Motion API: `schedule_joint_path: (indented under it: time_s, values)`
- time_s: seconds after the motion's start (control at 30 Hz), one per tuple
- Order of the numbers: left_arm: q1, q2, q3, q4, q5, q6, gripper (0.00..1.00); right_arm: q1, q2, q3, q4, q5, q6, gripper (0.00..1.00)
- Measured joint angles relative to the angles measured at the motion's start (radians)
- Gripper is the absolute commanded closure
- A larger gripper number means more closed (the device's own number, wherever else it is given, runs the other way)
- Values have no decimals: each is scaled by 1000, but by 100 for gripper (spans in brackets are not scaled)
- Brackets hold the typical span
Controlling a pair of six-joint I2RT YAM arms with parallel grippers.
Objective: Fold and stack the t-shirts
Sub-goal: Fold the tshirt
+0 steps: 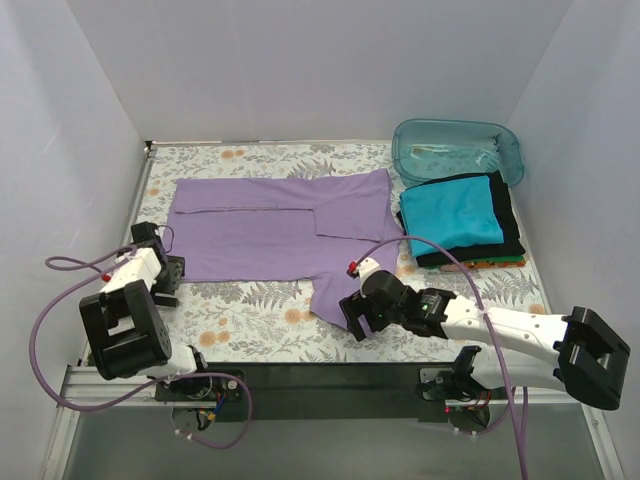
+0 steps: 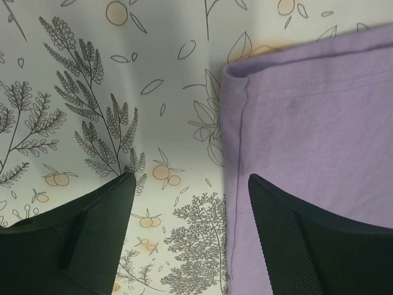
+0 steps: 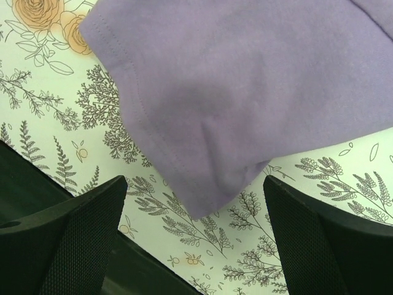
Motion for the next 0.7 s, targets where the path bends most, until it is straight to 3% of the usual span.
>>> schedule_joint_path:
  time_s: [0.13,0.17,0.27,0.3,0.53,0.7]
  values:
    - [14,41,29,-3,3,6,44,39,-2,0,-4,17,-14,2]
    - [16,47,33,-2,3,8,66,54,5,1,-4,23,-21,2]
    - [19,61,33,15,4,11,95,87,48,9,-9,31,-30,2]
    - [21,63,32,23,6,10,98,96,68,14,-9,34,-32,2]
    - [23,73,28,90,34,22,100,134,140,35,-12,91,-40,2]
    - [23,74,24,124,45,36,100,137,194,49,-14,126,-57,15]
